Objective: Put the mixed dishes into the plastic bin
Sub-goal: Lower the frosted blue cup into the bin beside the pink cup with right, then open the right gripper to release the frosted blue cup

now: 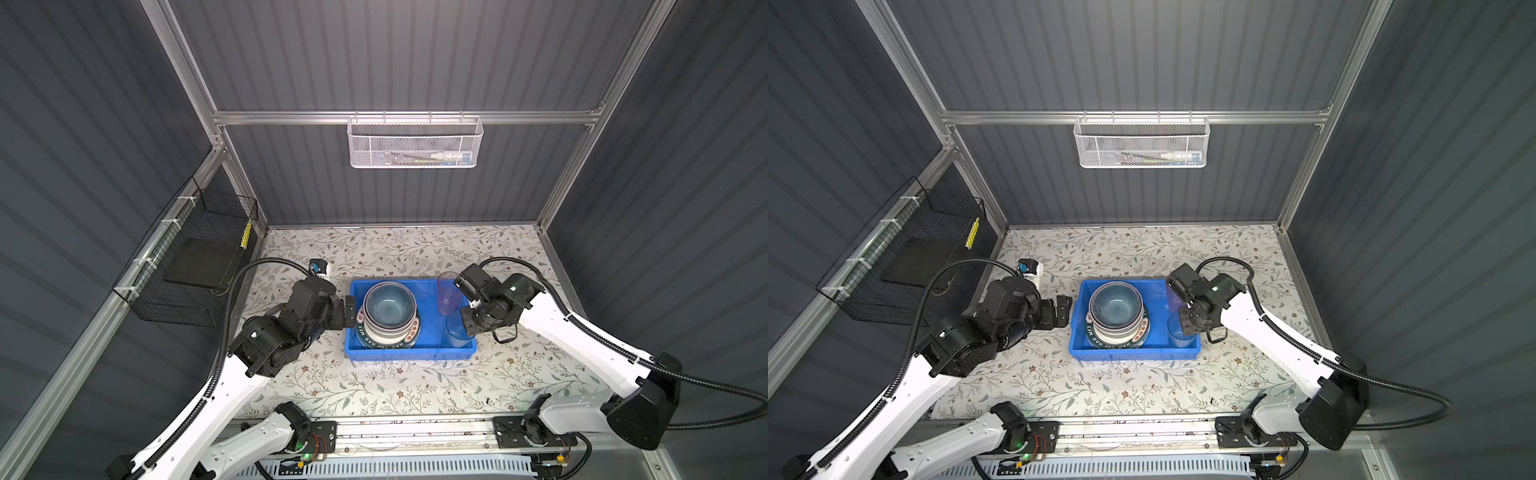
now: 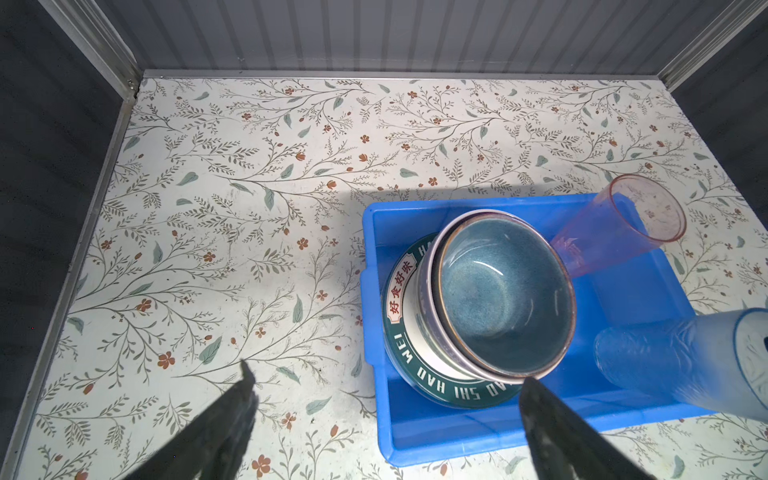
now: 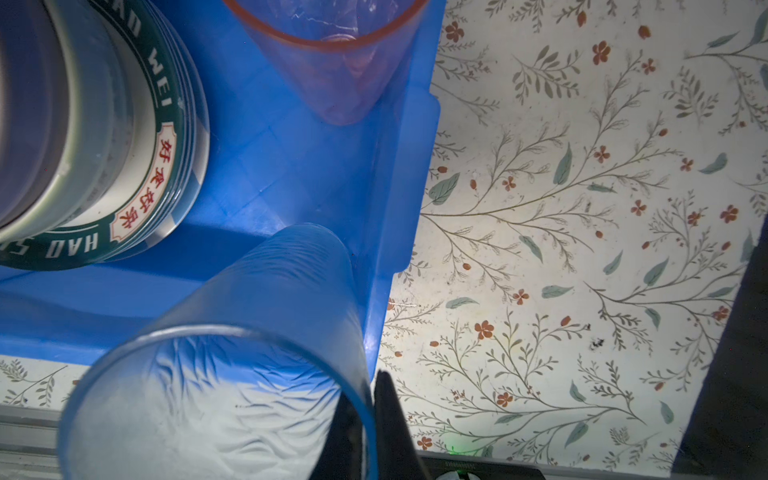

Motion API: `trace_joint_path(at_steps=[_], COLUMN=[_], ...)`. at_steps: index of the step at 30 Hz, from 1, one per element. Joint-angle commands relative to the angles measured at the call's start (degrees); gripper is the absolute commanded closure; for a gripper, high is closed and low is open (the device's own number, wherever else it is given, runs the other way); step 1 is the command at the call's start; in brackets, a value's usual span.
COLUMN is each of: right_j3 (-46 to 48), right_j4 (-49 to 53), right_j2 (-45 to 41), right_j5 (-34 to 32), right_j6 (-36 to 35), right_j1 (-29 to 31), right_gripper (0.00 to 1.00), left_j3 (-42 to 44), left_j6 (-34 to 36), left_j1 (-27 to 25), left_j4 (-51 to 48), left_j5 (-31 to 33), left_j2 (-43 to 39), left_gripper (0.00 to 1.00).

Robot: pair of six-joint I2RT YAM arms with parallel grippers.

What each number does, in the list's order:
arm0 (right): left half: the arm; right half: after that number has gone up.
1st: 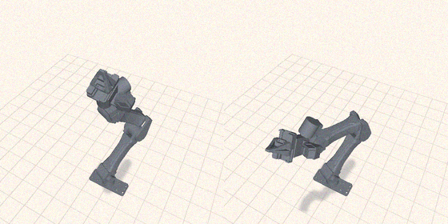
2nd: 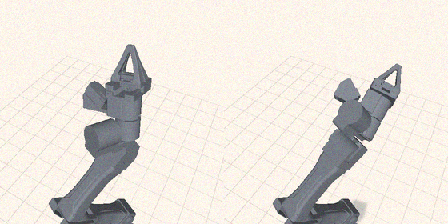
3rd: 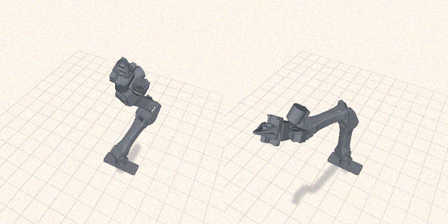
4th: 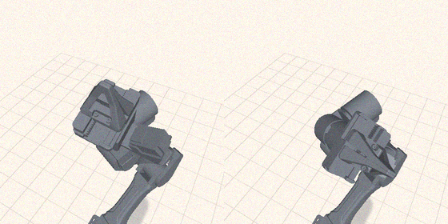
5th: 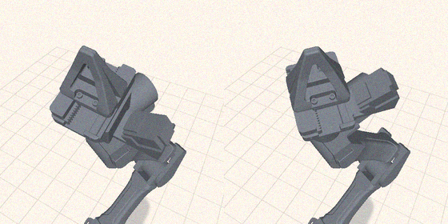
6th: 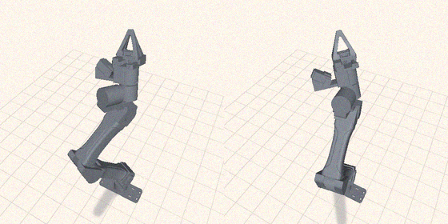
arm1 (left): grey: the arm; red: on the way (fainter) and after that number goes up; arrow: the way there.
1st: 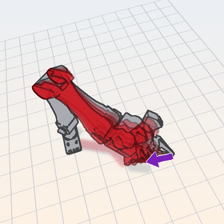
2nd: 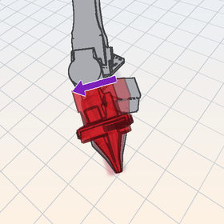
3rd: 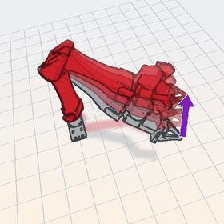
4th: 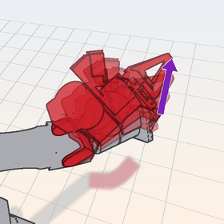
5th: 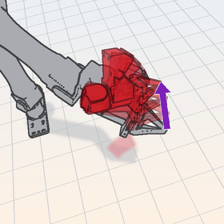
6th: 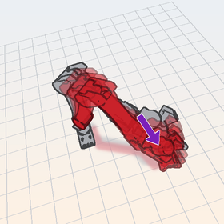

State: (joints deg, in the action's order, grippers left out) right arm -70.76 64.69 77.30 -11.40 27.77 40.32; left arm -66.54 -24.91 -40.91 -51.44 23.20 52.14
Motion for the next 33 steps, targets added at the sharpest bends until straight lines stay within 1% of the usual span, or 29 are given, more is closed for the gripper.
trace_joint_path(at_steps=[1, 13, 24, 31, 33], right_j3=[1.14, 2.72, 3.0, 2.27, 1.64], right_j4=[0.91, 0.06, 0.77, 2.13, 3.01], right_j2=[0.63, 2.86, 4.18, 3.69, 3.59], right_j5=[-0.2, -0.46, -0.2, -0.86, -0.84], right_j6=[0.79, 0.66, 2.29, 2.99, 3.17], right_j1=[0.03, 0.03, -0.06, -0.02, -0.06], right_gripper=[1.0, 1.0, 1.0, 0.89, 0.84], left_j3=[0.94, 0.44, 0.77, 0.25, 0.1], left_j6=[-1.05, -2.21, -3.31, -3.25, -3.01], left_j1=[0.04, 0.04, 0.04, 0.04, 0.04], left_j4=[-1.19, -3.18, -4.68, -4.79, -5.03], left_j5=[1.27, 2.02, 3.08, 3.17, 3.47], left_j2=[0.26, -0.01, -1.25, -0.73, -0.42], left_gripper=[0.0, 0.0, 0.0, 0.0, 0.0])
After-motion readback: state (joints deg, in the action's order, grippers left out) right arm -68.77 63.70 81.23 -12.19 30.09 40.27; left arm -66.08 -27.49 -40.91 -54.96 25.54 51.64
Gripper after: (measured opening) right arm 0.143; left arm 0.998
